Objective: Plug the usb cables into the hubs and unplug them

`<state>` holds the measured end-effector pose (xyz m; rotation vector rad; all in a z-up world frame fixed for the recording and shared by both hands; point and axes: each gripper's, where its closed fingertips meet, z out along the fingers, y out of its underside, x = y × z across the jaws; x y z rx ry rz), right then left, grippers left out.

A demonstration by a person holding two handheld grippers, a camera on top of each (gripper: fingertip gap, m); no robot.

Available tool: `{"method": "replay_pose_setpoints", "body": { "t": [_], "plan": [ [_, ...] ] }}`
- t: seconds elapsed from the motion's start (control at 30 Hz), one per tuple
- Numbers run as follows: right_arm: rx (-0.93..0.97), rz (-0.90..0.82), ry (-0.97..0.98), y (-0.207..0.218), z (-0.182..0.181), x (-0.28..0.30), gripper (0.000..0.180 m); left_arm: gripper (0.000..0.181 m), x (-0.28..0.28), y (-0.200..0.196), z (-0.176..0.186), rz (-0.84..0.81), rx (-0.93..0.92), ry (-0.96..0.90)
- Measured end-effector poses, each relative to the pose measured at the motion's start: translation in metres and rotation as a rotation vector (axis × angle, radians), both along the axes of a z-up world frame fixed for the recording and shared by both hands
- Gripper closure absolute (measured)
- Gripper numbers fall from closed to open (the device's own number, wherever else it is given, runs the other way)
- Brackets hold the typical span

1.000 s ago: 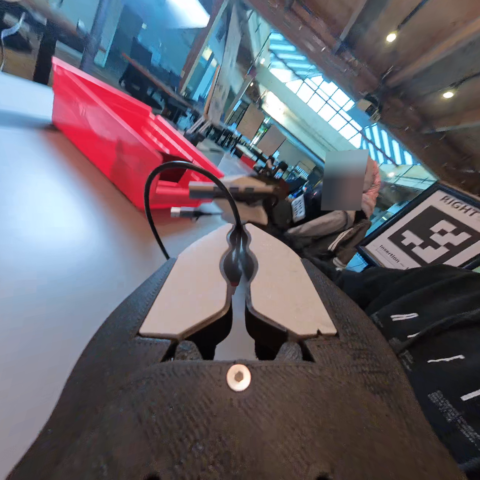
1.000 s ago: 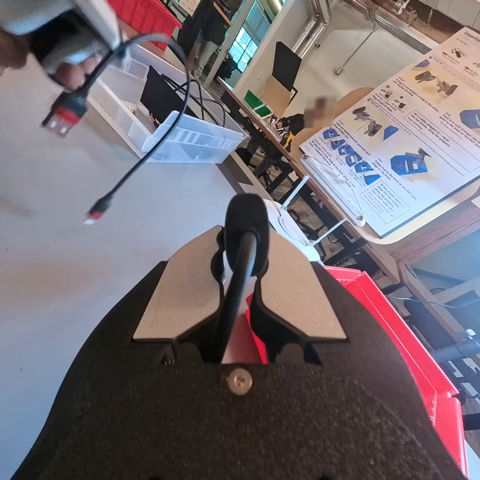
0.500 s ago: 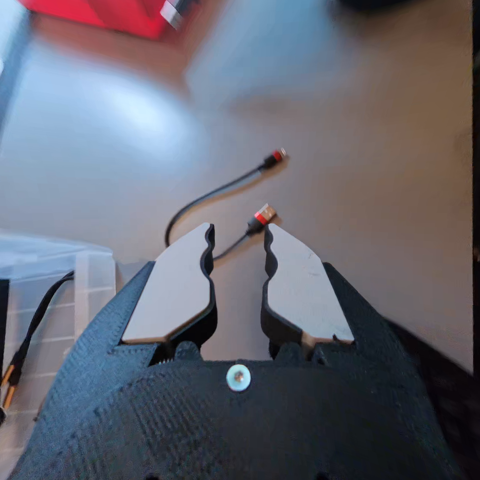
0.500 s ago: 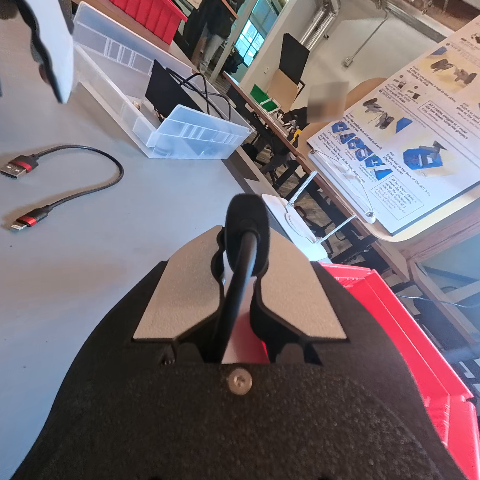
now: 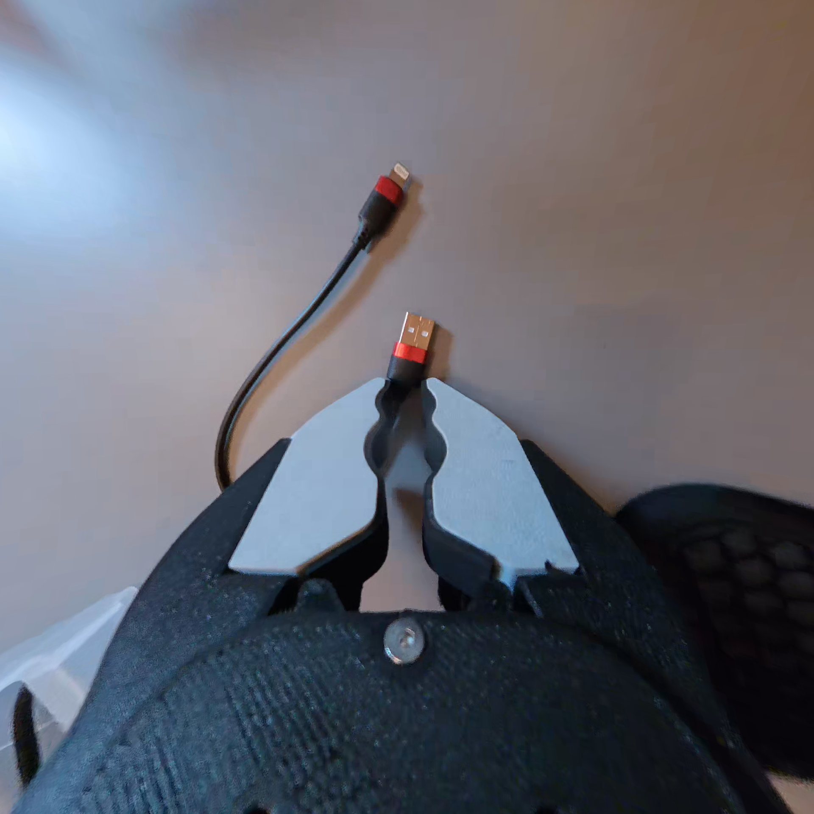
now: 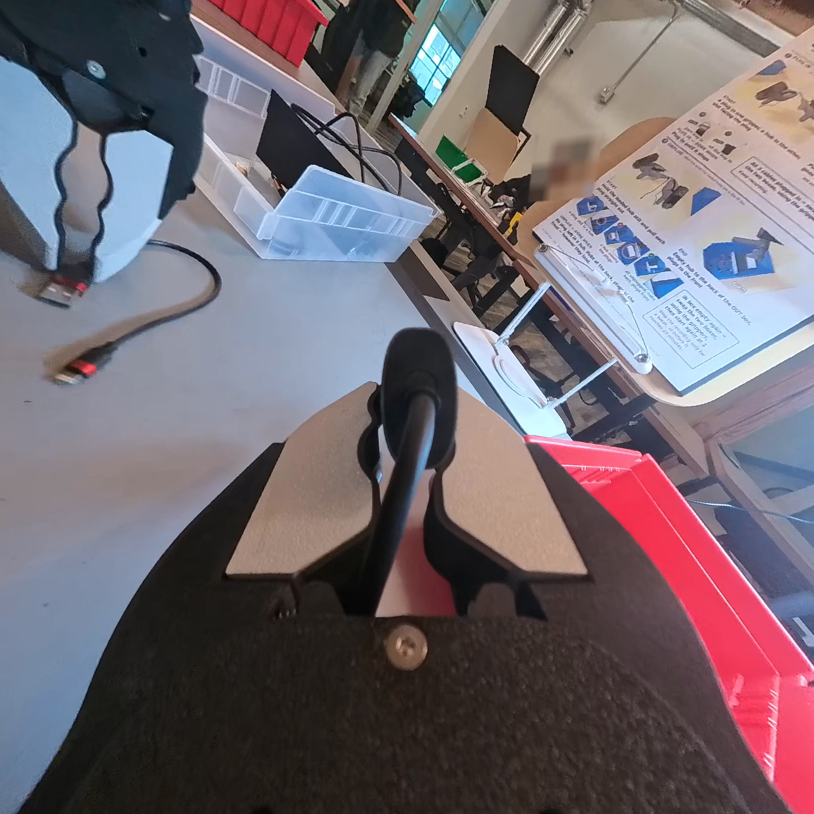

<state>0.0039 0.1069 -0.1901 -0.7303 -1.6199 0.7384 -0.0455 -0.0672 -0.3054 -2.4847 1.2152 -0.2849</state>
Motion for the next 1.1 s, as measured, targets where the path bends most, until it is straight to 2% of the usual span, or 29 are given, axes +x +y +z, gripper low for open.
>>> {"method": "replay_pose_setpoints", "body": {
  "t": [0.13, 0.37, 0.6, 0.73, 0.87, 0.97, 1.03, 1.1],
  "plan": [
    [0.012, 0.039, 0.018, -0.008, 0.003, 0.002, 0.162, 0.169, 0.015, 0.019, 0.01, 0.132, 0.138, -0.172],
    [-0.012, 0.149, 0.087, -0.026, 0.013, 0.009, 0.162, 0.169, 0.036, 0.067, 0.084, 0.373, 0.418, -0.539],
    [0.048, 0.171, 0.073, -0.035, 0.004, 0.006, 0.162, 0.169, 0.054, 0.071, 0.112, 0.44, 0.412, -0.818],
    [0.07, 0.175, 0.045, -0.041, -0.004, 0.002, 0.162, 0.169, 0.05, 0.07, 0.105, 0.471, 0.408, -0.836],
    [0.079, 0.135, 0.038, -0.034, -0.007, -0.001, 0.162, 0.169, 0.036, 0.069, 0.135, 0.47, 0.486, -0.868],
    [0.054, 0.111, 0.042, -0.027, -0.004, -0.001, 0.162, 0.169, 0.041, 0.057, 0.165, 0.396, 0.477, -0.928],
    [0.046, 0.096, 0.046, -0.024, -0.003, -0.001, 0.162, 0.169, 0.052, 0.042, 0.178, 0.299, 0.409, -0.98],
    [0.036, 0.095, 0.05, -0.023, -0.001, 0.0, 0.162, 0.169, 0.071, 0.016, 0.188, 0.147, 0.231, -1.077]
  ]
}}
